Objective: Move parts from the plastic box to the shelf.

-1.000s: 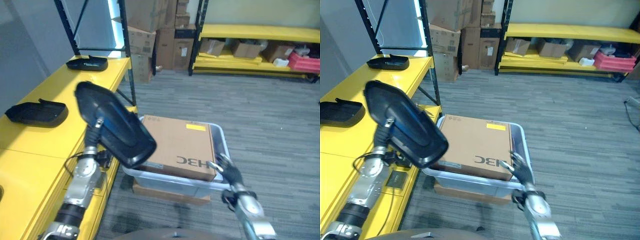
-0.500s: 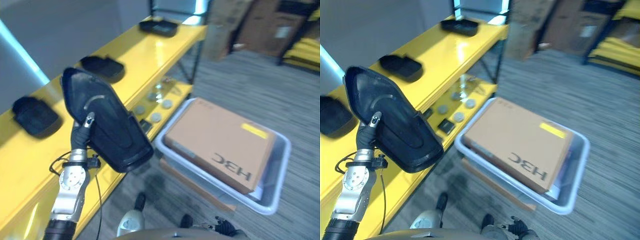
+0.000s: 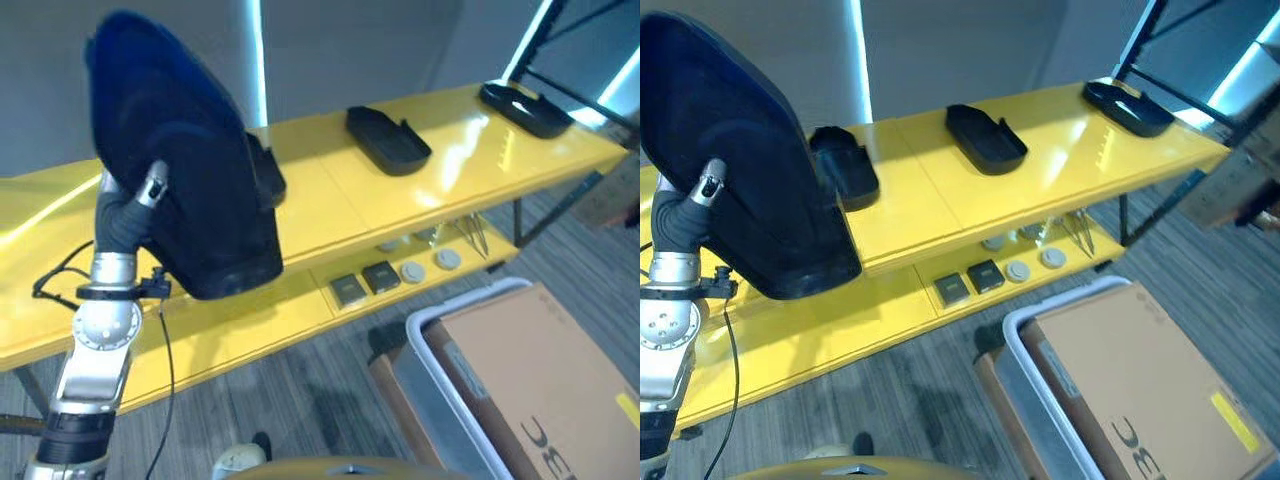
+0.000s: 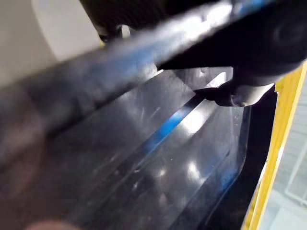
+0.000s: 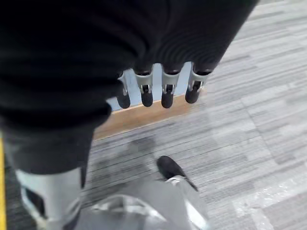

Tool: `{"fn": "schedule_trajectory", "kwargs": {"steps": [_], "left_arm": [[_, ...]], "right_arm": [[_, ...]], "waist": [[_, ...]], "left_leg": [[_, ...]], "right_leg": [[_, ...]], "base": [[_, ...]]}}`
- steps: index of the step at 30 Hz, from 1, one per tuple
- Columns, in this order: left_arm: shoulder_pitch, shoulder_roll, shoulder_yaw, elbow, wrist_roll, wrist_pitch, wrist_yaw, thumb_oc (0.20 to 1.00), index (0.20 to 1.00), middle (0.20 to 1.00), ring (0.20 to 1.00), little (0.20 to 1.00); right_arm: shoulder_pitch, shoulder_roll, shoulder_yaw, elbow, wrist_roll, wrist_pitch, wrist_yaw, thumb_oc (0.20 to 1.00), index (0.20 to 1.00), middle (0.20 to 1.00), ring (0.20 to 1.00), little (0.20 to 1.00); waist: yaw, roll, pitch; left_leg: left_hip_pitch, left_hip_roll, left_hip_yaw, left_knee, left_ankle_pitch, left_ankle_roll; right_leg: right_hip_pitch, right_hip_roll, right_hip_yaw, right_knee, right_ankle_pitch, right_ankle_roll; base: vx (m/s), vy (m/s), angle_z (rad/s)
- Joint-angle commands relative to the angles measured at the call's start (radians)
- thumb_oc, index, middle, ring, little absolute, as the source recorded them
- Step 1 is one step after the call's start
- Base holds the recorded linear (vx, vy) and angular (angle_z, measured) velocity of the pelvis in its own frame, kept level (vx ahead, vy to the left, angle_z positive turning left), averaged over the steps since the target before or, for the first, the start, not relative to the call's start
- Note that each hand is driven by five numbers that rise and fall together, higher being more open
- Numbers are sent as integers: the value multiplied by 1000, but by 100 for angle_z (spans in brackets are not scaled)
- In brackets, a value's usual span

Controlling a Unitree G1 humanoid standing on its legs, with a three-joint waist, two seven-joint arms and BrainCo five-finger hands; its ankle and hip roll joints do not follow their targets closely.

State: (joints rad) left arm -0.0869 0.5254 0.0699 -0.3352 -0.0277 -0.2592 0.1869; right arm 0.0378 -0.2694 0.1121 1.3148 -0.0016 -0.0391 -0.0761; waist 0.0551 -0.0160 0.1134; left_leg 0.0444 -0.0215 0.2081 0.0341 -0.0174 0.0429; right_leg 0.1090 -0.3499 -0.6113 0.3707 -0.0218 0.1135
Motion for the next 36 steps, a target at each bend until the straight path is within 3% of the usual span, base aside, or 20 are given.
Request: {"fn": "schedule_trajectory", "kwargs": {"steps": [1,3,5,7,8,12,16,17,19,20,23,24,25,27,28,29,31,33,34,36], "left_arm": [[-44,13,-20,-87,-78,-91,-13,200,200,200,200,200],[-72,17,-62,-70,-108,-90,-28,200,200,200,200,200],[-100,28,-89,-71,-137,-101,-47,200,200,200,200,200],[-114,27,-94,-55,-139,-97,-42,200,200,200,200,200],[-100,13,-86,-50,-141,-97,-29,200,200,200,200,200],[-22,-15,-40,-69,-170,-96,-15,200,200,200,200,200],[-20,-18,-47,-53,-166,-87,-12,200,200,200,200,200],[-39,-14,-55,-45,-175,-80,-26,200,200,200,200,200],[-43,1,-47,-29,-171,-82,-24,200,200,200,200,200],[-43,1,-47,-29,-171,-82,-24,200,200,200,200,200],[-26,45,-14,9,-163,-77,-3,200,200,200,200,200],[-16,103,49,40,-156,-80,33,200,200,200,200,200],[-16,103,50,42,-156,-82,33,200,200,200,200,200],[20,162,136,90,-137,-93,67,200,200,200,200,200],[22,162,138,90,-137,-94,67,200,200,200,200,200],[29,168,146,108,-131,-91,76,200,200,200,200,200],[19,193,141,113,-106,-86,92,200,200,200,200,200],[20,215,153,120,-95,-88,104,200,200,200,200,200],[-32,243,108,179,-110,-79,103,200,200,200,200,200],[-36,241,100,194,-108,-76,94,200,200,200,200,200]], "right_arm": [[-52,33,37,-27,14,5,-8,1000,1000,1000,1000,1000],[-71,49,71,-50,46,-12,-10,1000,1000,1000,1000,1000],[-69,60,98,-69,87,-28,-7,1000,1000,1000,1000,1000],[-60,69,115,-84,94,-36,-13,1000,1000,1000,1000,1000],[-71,80,120,-93,95,-37,-18,1000,1000,1000,1000,1000],[-78,81,174,-77,50,-32,15,1000,1000,1000,1000,1000],[-81,41,172,-53,-15,-21,2,1000,1000,1000,1000,1000],[-80,4,104,-29,14,-12,-20,1000,1000,1000,1000,1000],[-72,-9,52,-6,48,-8,-32,1000,1000,1000,1000,1000],[-72,-9,52,-6,48,-8,-32,1000,1000,1000,1000,1000],[-46,-31,30,-3,39,-2,-47,1000,1000,1000,1000,1000],[-46,-52,6,-8,60,0,-53,1000,1000,1000,1000,1000],[-46,-52,7,-9,61,0,-53,1000,1000,1000,1000,1000],[-61,-70,3,-26,59,-6,-43,1000,1000,1000,1000,1000],[-62,-70,4,-26,59,-6,-42,1000,1000,1000,1000,1000],[-39,-53,-5,-29,14,0,-41,1000,1000,1000,1000,1000],[-44,-49,-19,-39,5,1,-80,1000,1000,1000,1000,1000],[-53,-25,-20,-65,12,-9,-101,1000,1000,1000,1000,1000],[-76,10,144,-108,-167,-3,-90,1000,1000,1000,1000,1000],[-73,8,152,-121,-157,-13,-81,1000,1000,1000,1000,1000]], "waist": [[-53,28,41],[-87,26,17],[-98,24,4],[-93,9,-8],[-79,8,-15],[-43,15,-27],[-31,25,-15],[-45,26,-5],[-51,28,-1],[-51,28,-1],[-61,37,-3],[-60,57,6],[-59,58,7],[-60,93,22],[-59,91,23],[-81,79,27],[-85,73,33],[-85,64,44],[-81,57,60],[-88,50,55]], "left_leg": [[-2,-2,-83,20,-57,-12],[8,-10,-159,-17,-37,-27],[3,-22,-232,-42,-26,-32],[2,-32,-265,-42,-28,-36],[4,-31,-268,-45,-33,-33],[3,-38,-278,-21,-38,-35],[-32,-40,-281,-19,-8,-61],[-77,0,-207,-22,18,-89],[-94,57,-185,-29,39,-117],[-94,58,-186,-29,39,-117],[-106,188,-189,-71,115,-161],[-105,261,-208,-97,160,-191],[-103,262,-206,-100,161,-192],[-96,225,-347,-23,71,-206],[-101,222,-344,-10,63,-204],[-97,162,-274,41,-17,-177],[-100,134,-251,66,-44,-161],[-110,121,-225,81,-51,-150],[-111,113,-188,60,-34,-126],[-117,102,-189,46,-22,-119]], "right_leg": [[-190,108,250,29,70,42],[-215,262,476,-99,-9,21],[-213,328,626,-239,1,-5],[-187,331,633,-275,10,-14],[-171,315,602,-288,13,-16],[-113,316,586,-357,27,-24],[-94,293,510,-394,35,-26],[-91,252,439,-411,41,-15],[-85,231,416,-421,49,-7],[-85,231,416,-421,49,-7],[-81,194,407,-424,48,5],[-89,162,429,-423,50,28],[-89,164,431,-423,50,27],[-117,118,535,-435,99,59],[-119,116,539,-436,100,61],[-114,28,552,-429,171,97],[-133,9,558,-417,187,99],[-166,10,580,-398,209,95],[-212,108,590,-339,132,66],[-224,140,613,-335,117,60]], "base": [[-75,31,116],[116,-60,88],[166,-75,83],[111,-94,141],[94,-147,110],[83,-114,26],[-56,18,30],[-100,99,105],[-69,97,115],[-37,88,102],[89,317,40],[107,414,7],[108,593,-13],[61,574,-52],[158,829,-105],[129,537,-85],[55,450,-44],[-68,295,-69],[-76,275,-71],[-24,225,-60]]}}
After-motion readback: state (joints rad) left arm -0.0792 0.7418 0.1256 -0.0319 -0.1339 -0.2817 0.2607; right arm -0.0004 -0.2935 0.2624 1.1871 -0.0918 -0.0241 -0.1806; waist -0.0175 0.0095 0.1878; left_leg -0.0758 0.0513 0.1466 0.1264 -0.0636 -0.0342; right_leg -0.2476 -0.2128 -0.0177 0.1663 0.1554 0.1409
